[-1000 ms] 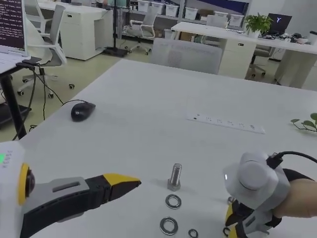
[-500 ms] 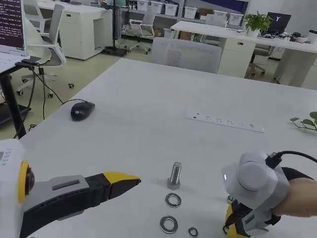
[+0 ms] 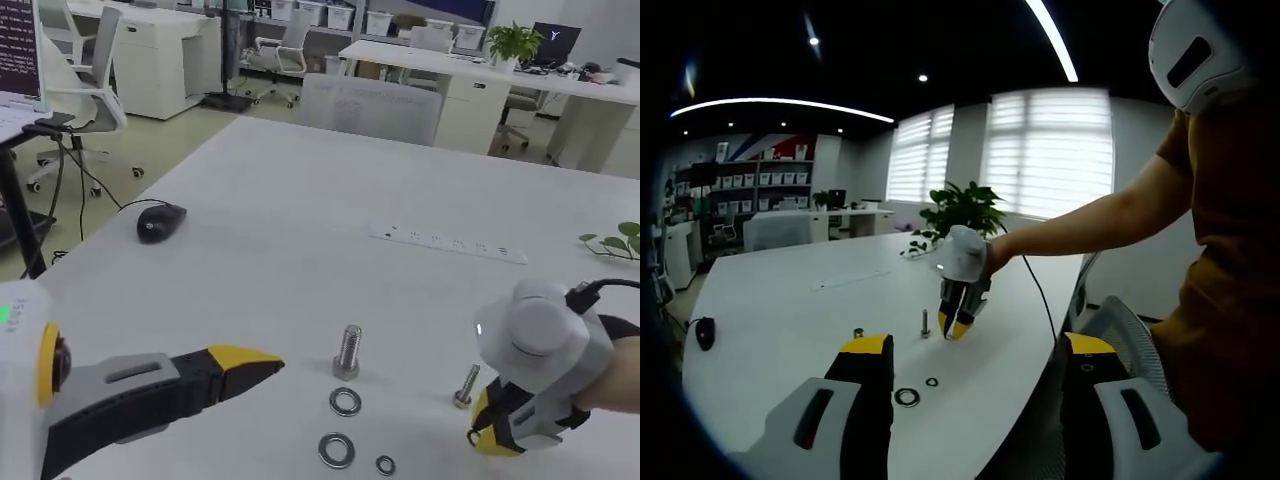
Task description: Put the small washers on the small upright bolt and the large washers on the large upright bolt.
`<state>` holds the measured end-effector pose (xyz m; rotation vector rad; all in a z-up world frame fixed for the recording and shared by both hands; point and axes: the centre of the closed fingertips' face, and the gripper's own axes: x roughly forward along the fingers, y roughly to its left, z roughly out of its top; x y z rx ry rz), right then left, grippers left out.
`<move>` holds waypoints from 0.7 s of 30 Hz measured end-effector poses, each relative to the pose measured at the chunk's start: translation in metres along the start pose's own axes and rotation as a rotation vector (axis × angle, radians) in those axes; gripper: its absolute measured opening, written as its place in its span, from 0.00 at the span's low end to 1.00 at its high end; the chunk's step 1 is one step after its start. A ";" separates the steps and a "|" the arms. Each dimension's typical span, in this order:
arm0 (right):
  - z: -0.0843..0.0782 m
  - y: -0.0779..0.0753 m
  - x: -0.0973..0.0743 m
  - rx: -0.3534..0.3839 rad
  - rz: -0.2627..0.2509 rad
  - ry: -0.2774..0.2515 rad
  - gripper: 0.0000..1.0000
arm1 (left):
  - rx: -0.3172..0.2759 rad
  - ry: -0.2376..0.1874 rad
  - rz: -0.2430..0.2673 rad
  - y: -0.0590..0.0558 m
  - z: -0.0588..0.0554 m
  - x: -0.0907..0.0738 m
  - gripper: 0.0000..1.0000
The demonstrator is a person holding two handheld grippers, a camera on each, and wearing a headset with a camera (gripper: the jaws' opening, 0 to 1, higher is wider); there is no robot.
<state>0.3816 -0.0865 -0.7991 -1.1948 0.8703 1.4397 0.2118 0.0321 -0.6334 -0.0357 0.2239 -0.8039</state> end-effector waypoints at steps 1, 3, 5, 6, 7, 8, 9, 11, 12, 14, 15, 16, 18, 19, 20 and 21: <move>0.000 -0.002 -0.002 0.003 -0.006 -0.003 0.12 | 0.000 0.001 -0.001 0.000 0.000 0.000 0.67; -0.002 -0.007 -0.006 0.010 -0.018 -0.005 0.12 | 0.001 -0.001 -0.005 -0.001 0.000 0.001 0.67; -0.002 -0.011 -0.011 0.015 -0.032 -0.009 0.12 | 0.002 0.001 -0.008 -0.001 0.000 0.002 0.67; -0.002 -0.014 -0.015 0.018 -0.044 -0.011 0.12 | 0.002 0.003 -0.009 -0.001 0.000 0.002 0.67; -0.002 -0.017 -0.017 0.020 -0.048 -0.013 0.12 | 0.002 0.003 -0.010 -0.001 -0.001 0.002 0.67; -0.002 -0.020 -0.019 0.023 -0.054 -0.012 0.12 | 0.002 0.004 -0.010 -0.001 -0.001 0.002 0.67; -0.003 -0.022 -0.021 0.023 -0.060 -0.012 0.12 | 0.002 0.004 -0.010 0.000 -0.001 0.002 0.67; -0.002 -0.027 -0.024 0.022 -0.071 -0.010 0.12 | 0.001 0.002 -0.010 0.000 0.000 0.002 0.67; -0.002 -0.029 -0.026 0.022 -0.075 -0.010 0.12 | 0.001 0.002 -0.010 0.000 0.000 0.002 0.67; 0.000 -0.034 -0.029 0.015 -0.089 -0.008 0.12 | 0.002 0.003 -0.012 0.000 0.000 0.002 0.67; 0.001 -0.037 -0.032 0.015 -0.095 -0.011 0.12 | 0.002 0.003 -0.012 0.000 0.000 0.002 0.67; 0.002 -0.040 -0.033 0.014 -0.100 -0.010 0.12 | 0.002 0.003 -0.010 0.000 0.000 0.002 0.67; 0.004 -0.045 -0.036 0.013 -0.110 -0.012 0.12 | 0.000 0.005 -0.012 0.000 0.000 0.003 0.67; 0.005 -0.048 -0.037 0.011 -0.115 -0.012 0.12 | -0.003 0.004 -0.013 0.000 0.000 0.003 0.67; 0.006 -0.050 -0.038 0.004 -0.121 -0.006 0.12 | -0.002 0.003 -0.011 0.001 0.000 0.003 0.67; 0.007 -0.052 -0.038 -0.005 -0.120 -0.001 0.12 | -0.001 0.004 -0.009 0.001 0.000 0.003 0.67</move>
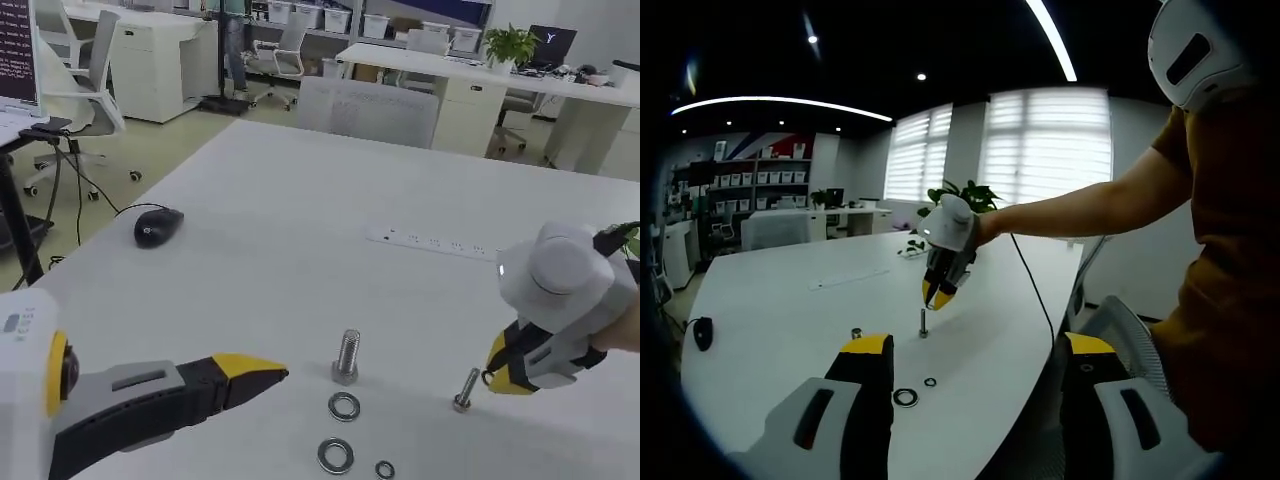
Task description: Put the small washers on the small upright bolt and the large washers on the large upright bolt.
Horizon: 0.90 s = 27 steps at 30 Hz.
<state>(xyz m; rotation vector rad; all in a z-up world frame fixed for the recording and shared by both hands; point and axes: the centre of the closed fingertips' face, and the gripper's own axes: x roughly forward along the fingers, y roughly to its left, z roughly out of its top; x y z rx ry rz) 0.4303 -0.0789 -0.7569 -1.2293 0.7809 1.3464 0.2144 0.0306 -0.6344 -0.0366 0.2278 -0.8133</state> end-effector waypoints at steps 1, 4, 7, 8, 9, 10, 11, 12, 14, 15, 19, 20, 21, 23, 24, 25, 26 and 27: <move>0.001 -0.002 0.000 -0.004 0.003 0.003 0.12 | -0.002 0.002 0.000 0.000 0.000 0.000 0.67; 0.005 -0.005 0.002 -0.016 0.005 0.009 0.12 | -0.004 0.001 0.002 0.001 0.000 0.000 0.67; 0.007 -0.008 0.004 -0.024 0.008 0.015 0.12 | -0.007 0.003 0.005 0.002 -0.001 -0.001 0.67; 0.008 -0.008 0.005 -0.025 0.009 0.016 0.12 | -0.010 0.006 0.006 0.003 -0.001 -0.001 0.67; 0.008 -0.008 0.006 -0.028 0.011 0.019 0.12 | -0.013 0.007 0.007 0.003 -0.002 -0.001 0.67; 0.008 -0.008 0.007 -0.028 0.017 0.021 0.12 | -0.014 0.009 0.008 0.004 -0.002 -0.001 0.67; 0.009 -0.007 0.007 -0.028 0.023 0.021 0.12 | -0.013 0.009 0.010 0.004 -0.003 -0.002 0.67; 0.008 -0.006 0.009 -0.031 0.024 0.025 0.12 | -0.014 0.008 0.010 0.004 -0.002 -0.002 0.67; 0.008 -0.005 0.010 -0.034 0.028 0.031 0.12 | -0.016 0.004 0.011 0.004 -0.002 -0.002 0.67; 0.007 -0.005 0.010 -0.035 0.029 0.031 0.12 | -0.017 0.005 0.012 0.004 -0.002 -0.002 0.67; 0.006 -0.006 0.014 -0.039 0.031 0.039 0.12 | -0.020 0.007 0.012 0.005 -0.004 -0.002 0.67; 0.005 -0.005 0.015 -0.039 0.033 0.042 0.12 | -0.020 0.008 0.012 0.005 -0.004 -0.002 0.67; 0.004 -0.005 0.016 -0.043 0.034 0.046 0.12 | -0.020 0.009 0.013 0.006 -0.004 -0.002 0.66; 0.004 -0.005 0.018 -0.047 0.035 0.049 0.12 | -0.021 0.006 0.013 0.006 -0.003 -0.002 0.66; 0.003 -0.004 0.019 -0.044 0.039 0.049 0.13 | -0.021 0.005 0.014 0.007 -0.003 -0.002 0.66; 0.002 -0.005 0.022 -0.046 0.038 0.052 0.13 | -0.021 0.006 0.015 0.007 -0.003 -0.002 0.66; 0.002 -0.005 0.022 -0.048 0.039 0.052 0.13 | -0.021 0.007 0.016 0.008 -0.004 -0.002 0.66; 0.002 -0.005 0.024 -0.047 0.043 0.052 0.13 | -0.022 0.007 0.016 0.008 -0.004 -0.002 0.66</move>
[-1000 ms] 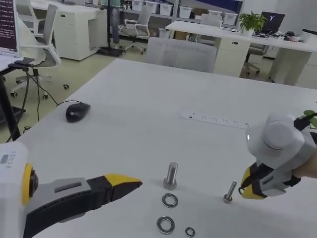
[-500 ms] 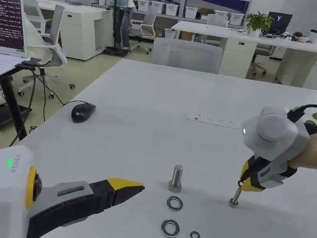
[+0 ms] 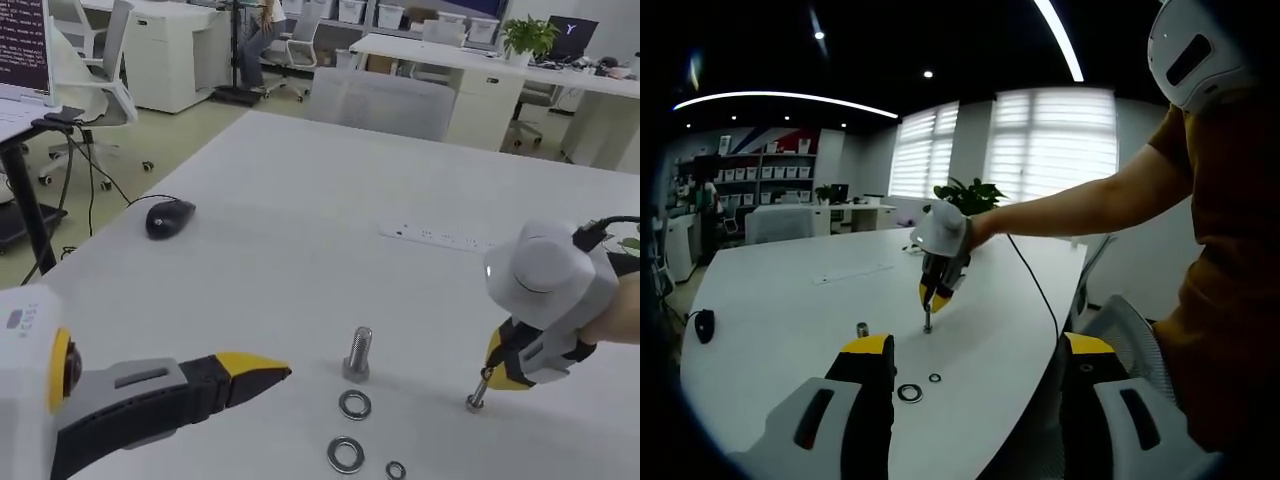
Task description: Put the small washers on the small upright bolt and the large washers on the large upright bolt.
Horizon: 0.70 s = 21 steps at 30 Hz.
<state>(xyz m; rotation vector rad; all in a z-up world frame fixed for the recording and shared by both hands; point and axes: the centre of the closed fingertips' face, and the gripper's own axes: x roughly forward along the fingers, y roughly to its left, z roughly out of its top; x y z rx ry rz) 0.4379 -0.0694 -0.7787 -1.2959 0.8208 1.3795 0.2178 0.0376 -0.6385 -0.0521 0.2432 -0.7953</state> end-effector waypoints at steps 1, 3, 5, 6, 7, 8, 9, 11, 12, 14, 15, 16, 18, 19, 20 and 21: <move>0.000 0.001 0.001 0.001 0.001 -0.001 0.13 | -0.001 0.000 0.001 0.000 0.000 0.000 0.66; -0.001 0.002 0.005 0.003 0.009 0.001 0.13 | -0.004 -0.001 0.001 0.000 0.000 0.000 0.66; -0.002 0.003 0.009 0.001 0.013 0.004 0.13 | -0.006 0.001 0.001 0.000 -0.002 0.000 0.66; -0.002 0.003 0.011 0.003 0.014 0.002 0.13 | -0.008 0.004 0.001 0.000 -0.002 0.000 0.66; -0.002 0.004 0.012 0.004 0.018 0.001 0.13 | -0.008 0.005 0.001 0.000 -0.003 0.001 0.66; -0.003 0.005 0.013 0.005 0.020 0.003 0.13 | -0.009 0.005 0.001 0.000 -0.003 0.001 0.66; -0.003 0.004 0.015 0.000 0.017 0.002 0.13 | -0.011 0.005 0.001 0.001 -0.003 0.001 0.66; -0.004 0.005 0.017 0.007 0.022 0.001 0.13 | -0.012 0.006 0.003 0.001 -0.003 0.001 0.66; -0.004 0.005 0.018 0.004 0.023 0.000 0.13 | -0.013 0.006 0.003 0.002 -0.003 0.002 0.66; -0.005 0.005 0.021 0.004 0.027 0.000 0.13 | -0.014 0.004 0.004 0.002 -0.003 0.002 0.66; -0.006 0.006 0.024 0.007 0.035 0.001 0.13 | -0.015 0.004 0.004 0.002 -0.003 0.002 0.66; -0.007 0.006 0.025 0.010 0.036 0.003 0.13 | -0.014 0.005 0.004 0.002 -0.003 0.002 0.66; -0.010 0.007 0.029 0.014 0.041 0.007 0.13 | -0.016 0.008 0.003 0.003 -0.004 0.002 0.66; -0.010 0.007 0.030 0.013 0.041 0.008 0.13 | -0.017 0.009 0.004 0.003 -0.005 0.002 0.66; -0.011 0.007 0.032 0.012 0.041 0.009 0.13 | -0.018 0.009 0.005 0.003 -0.005 0.002 0.66; -0.011 0.008 0.032 0.012 0.042 0.008 0.13 | -0.019 0.008 0.006 0.004 -0.005 0.002 0.66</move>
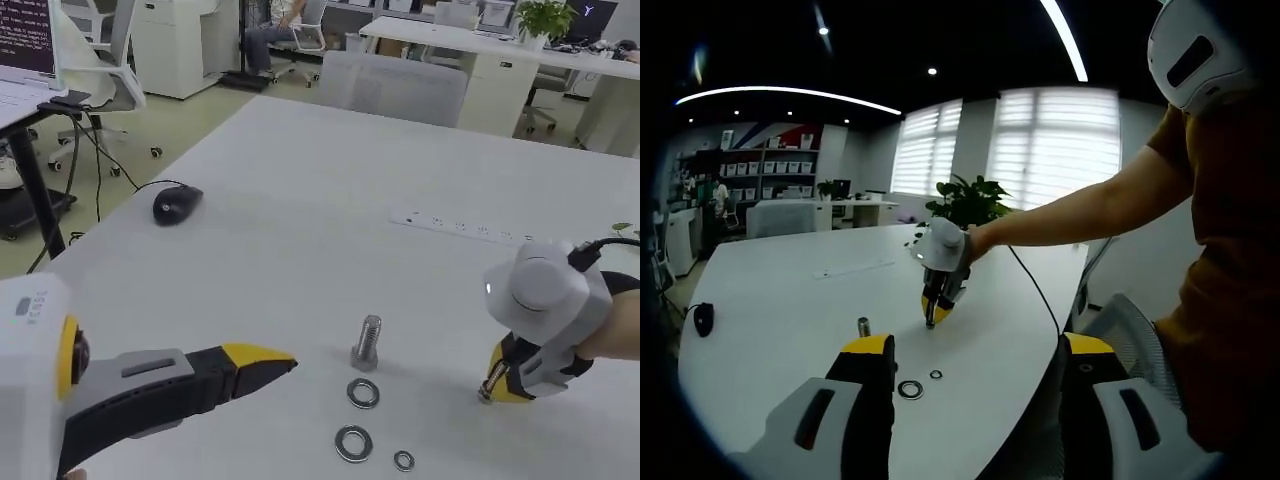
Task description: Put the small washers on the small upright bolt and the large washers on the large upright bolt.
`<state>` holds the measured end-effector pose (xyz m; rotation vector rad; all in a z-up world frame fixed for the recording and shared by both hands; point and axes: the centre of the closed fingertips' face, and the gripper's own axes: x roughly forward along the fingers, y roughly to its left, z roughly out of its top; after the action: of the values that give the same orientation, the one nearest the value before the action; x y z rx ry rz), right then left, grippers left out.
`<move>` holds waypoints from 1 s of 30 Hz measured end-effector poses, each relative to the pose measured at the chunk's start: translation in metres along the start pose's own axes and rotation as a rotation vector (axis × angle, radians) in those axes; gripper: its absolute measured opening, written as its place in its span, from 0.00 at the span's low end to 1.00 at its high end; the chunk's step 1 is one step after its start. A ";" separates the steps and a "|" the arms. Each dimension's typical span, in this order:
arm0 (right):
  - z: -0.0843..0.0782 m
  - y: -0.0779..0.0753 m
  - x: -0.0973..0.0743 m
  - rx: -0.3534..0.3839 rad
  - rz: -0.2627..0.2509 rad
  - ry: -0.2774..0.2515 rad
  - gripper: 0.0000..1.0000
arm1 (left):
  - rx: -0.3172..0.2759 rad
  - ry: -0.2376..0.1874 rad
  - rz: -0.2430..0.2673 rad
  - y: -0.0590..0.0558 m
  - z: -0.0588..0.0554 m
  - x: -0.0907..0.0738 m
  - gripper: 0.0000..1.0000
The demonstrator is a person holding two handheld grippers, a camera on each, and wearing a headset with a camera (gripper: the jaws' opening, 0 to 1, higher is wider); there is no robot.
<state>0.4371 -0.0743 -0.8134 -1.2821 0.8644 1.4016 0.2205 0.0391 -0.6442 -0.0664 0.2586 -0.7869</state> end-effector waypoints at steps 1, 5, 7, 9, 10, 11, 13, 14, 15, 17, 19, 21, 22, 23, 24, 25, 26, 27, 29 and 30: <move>0.000 0.000 0.001 -0.001 0.000 -0.001 0.13 | -0.001 -0.001 0.001 0.000 0.000 0.000 0.66; 0.000 -0.001 0.002 0.011 0.002 -0.005 0.15 | -0.002 0.002 0.005 0.002 -0.001 0.000 0.66; 0.000 -0.001 0.002 0.013 0.002 -0.006 0.17 | -0.003 0.001 0.003 0.002 -0.001 0.000 0.66; 0.000 -0.001 0.001 0.014 0.001 -0.008 0.17 | -0.002 0.004 0.005 0.002 -0.001 0.000 0.66; 0.000 -0.001 0.000 0.014 -0.002 -0.010 0.17 | -0.001 0.005 0.005 0.002 -0.001 0.000 0.66; 0.000 -0.001 -0.001 0.018 -0.002 -0.010 0.17 | -0.001 0.004 0.005 0.002 -0.001 0.000 0.66; -0.002 -0.001 -0.003 0.023 -0.003 -0.011 0.17 | 0.001 0.001 0.005 0.002 0.000 0.000 0.66; -0.004 -0.001 -0.005 0.024 -0.010 -0.007 0.17 | 0.002 0.002 0.005 0.002 0.000 -0.001 0.66; -0.004 -0.001 -0.007 0.025 -0.013 -0.009 0.17 | 0.003 0.002 0.006 0.002 0.000 -0.001 0.66; -0.006 0.000 -0.011 0.037 -0.020 -0.013 0.17 | 0.006 0.002 0.005 0.001 0.001 -0.001 0.66; -0.009 0.001 -0.016 0.039 -0.030 -0.012 0.17 | 0.008 0.000 0.004 0.001 0.001 -0.001 0.66; -0.012 0.004 -0.020 0.046 -0.034 -0.010 0.17 | 0.011 0.002 0.001 -0.001 0.001 -0.001 0.66; -0.013 0.006 -0.022 0.046 -0.035 -0.010 0.17 | 0.015 0.002 -0.001 -0.002 0.001 0.000 0.66; -0.014 0.008 -0.023 0.049 -0.035 -0.009 0.17 | 0.016 0.000 -0.003 -0.002 0.002 0.000 0.66; -0.015 0.009 -0.025 0.050 -0.036 -0.008 0.17 | 0.017 -0.002 -0.005 -0.003 0.003 0.000 0.66; -0.016 0.012 -0.026 0.050 -0.037 -0.006 0.17 | 0.019 -0.004 -0.006 -0.004 0.003 0.000 0.66; -0.016 0.015 -0.028 0.050 -0.039 -0.007 0.17 | 0.023 -0.004 -0.008 -0.005 0.004 0.000 0.66; -0.015 0.019 -0.030 0.053 -0.037 -0.010 0.17 | 0.024 -0.005 -0.010 -0.006 0.004 0.000 0.66; -0.013 0.026 -0.032 0.052 -0.034 -0.016 0.17 | 0.031 -0.007 -0.014 -0.008 0.005 0.000 0.66; -0.011 0.029 -0.033 0.050 -0.034 -0.019 0.17 | 0.033 -0.008 -0.015 -0.009 0.005 0.000 0.66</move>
<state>0.4098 -0.0982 -0.7867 -1.2389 0.8558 1.3552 0.2155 0.0329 -0.6377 -0.0408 0.2379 -0.8056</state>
